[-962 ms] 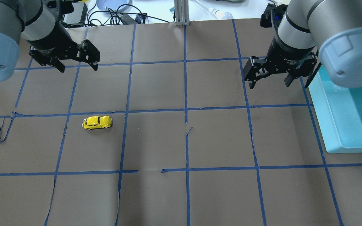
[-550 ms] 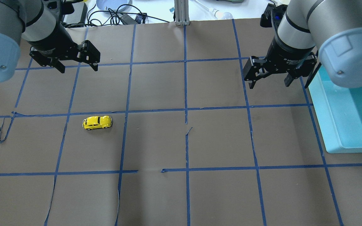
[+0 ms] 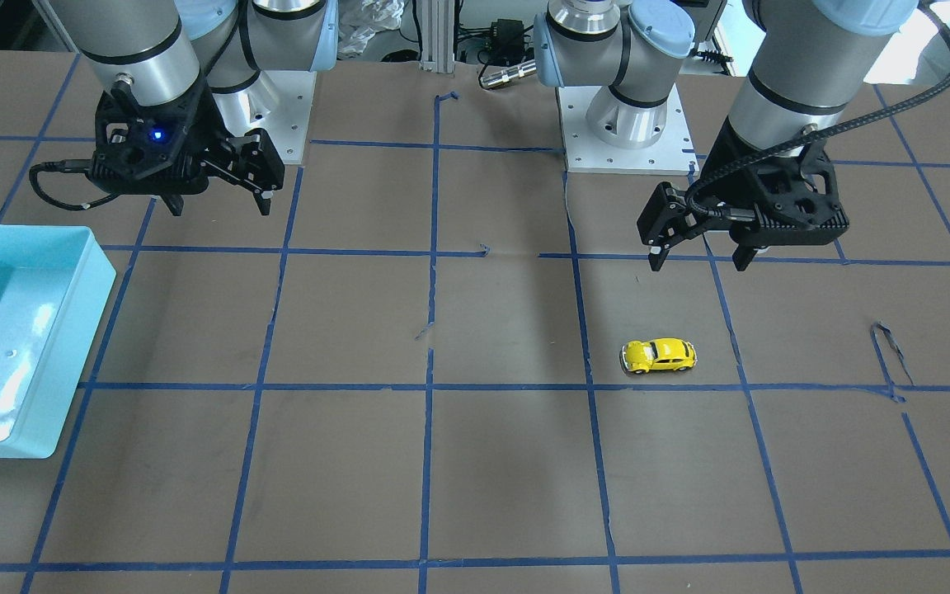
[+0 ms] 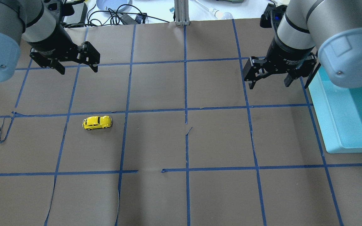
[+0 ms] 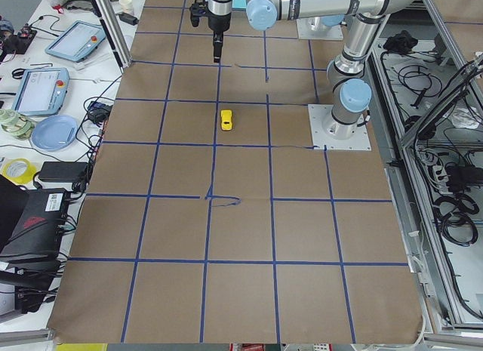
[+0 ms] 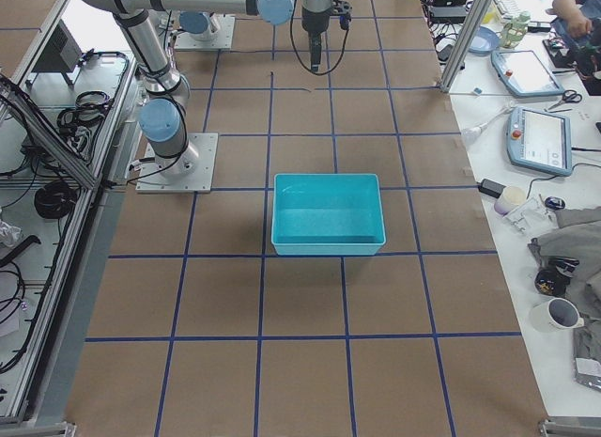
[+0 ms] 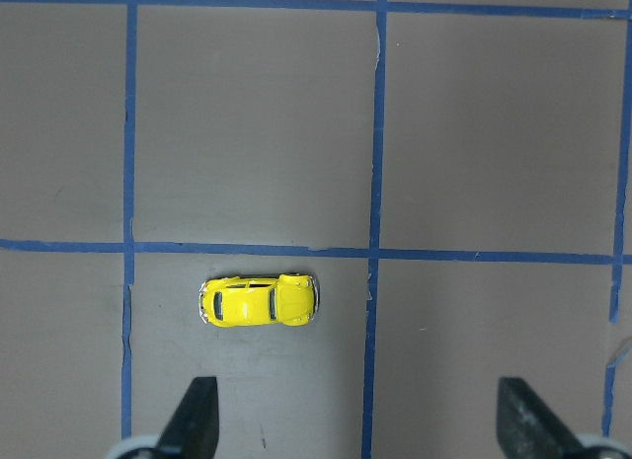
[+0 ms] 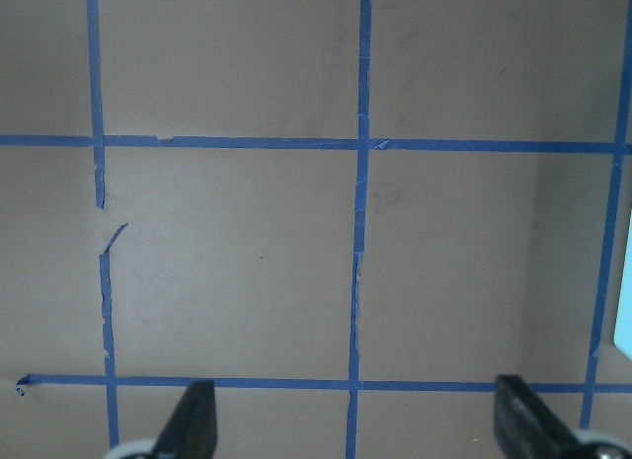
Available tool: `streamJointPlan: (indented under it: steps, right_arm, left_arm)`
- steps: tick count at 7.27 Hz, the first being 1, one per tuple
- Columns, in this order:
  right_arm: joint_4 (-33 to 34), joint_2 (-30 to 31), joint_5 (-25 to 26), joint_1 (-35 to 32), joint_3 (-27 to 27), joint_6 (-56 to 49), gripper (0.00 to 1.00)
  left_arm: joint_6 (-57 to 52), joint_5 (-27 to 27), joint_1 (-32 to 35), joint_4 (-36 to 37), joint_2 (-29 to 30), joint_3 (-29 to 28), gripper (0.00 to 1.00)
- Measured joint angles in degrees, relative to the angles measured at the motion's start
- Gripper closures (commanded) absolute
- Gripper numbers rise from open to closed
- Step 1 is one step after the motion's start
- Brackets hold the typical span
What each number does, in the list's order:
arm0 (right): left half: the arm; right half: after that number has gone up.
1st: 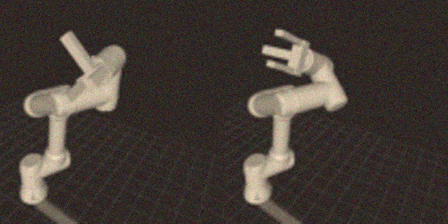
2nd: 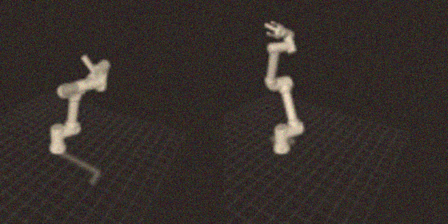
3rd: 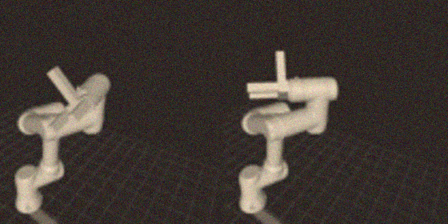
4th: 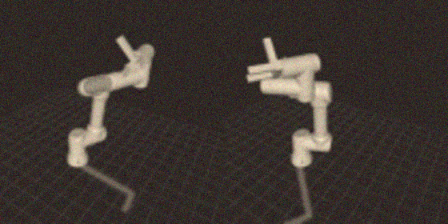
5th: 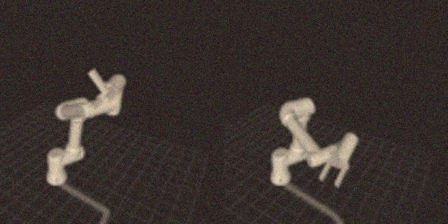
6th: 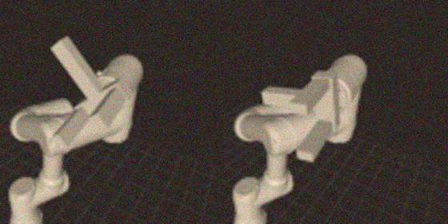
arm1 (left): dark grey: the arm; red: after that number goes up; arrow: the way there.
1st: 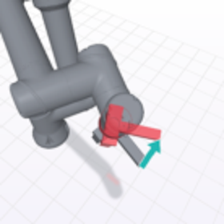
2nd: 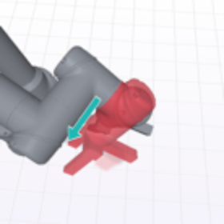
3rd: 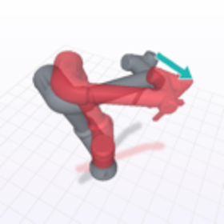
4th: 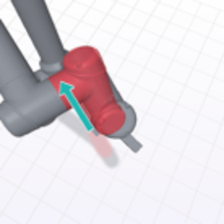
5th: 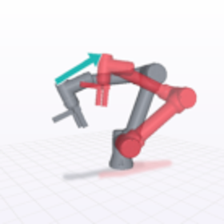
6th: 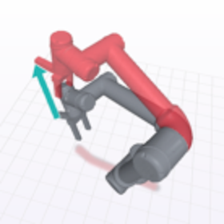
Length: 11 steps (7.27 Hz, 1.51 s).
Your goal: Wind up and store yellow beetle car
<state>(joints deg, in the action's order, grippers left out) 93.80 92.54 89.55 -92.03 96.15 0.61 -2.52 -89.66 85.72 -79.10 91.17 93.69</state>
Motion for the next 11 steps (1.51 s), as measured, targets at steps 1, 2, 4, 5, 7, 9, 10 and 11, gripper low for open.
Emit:
streamJointPlan:
  steps: [1, 2, 4, 5, 7, 9, 10, 11]
  right_arm:
    - [0.04, 0.01, -0.01, 0.00, 0.00, 0.00, 0.00]
    - [0.04, 0.04, -0.03, -0.04, 0.00, 0.00, 0.00]
    - [-0.07, 0.04, -0.02, -0.07, 0.00, 0.00, 0.00]
    - [0.00, -0.06, -0.05, -0.07, 0.00, 0.00, 0.00]
    - [0.04, -0.17, -0.21, -0.08, 0.00, -0.02, 0.00]
    - [0.04, -0.12, -0.09, -0.05, 0.00, -0.02, 0.00]
    - [0.06, -0.14, -0.16, -0.05, 0.00, -0.01, 0.00]
    - [0.05, -0.14, -0.16, -0.06, 0.00, 0.00, 0.00]
  left_arm:
    - [0.07, 0.01, -0.02, -0.03, 0.20, 0.00, 0.00]
    - [0.16, 0.32, -0.03, -0.06, 0.34, 0.00, 0.00]
    - [0.06, 1.21, -0.09, -0.09, 0.45, 0.00, 0.00]
    - [0.04, 1.21, -0.11, -0.10, 0.48, 0.00, 0.00]
    - [0.61, 0.70, -0.11, -0.06, 0.31, 0.00, 0.00]
    - [0.82, 0.56, -0.04, -0.07, 0.40, -0.01, 0.00]
    - [0.82, 0.54, -0.04, -0.01, 0.47, -0.05, 0.00]
    - [0.77, 0.52, -0.03, 0.06, 0.53, -0.07, 0.00]
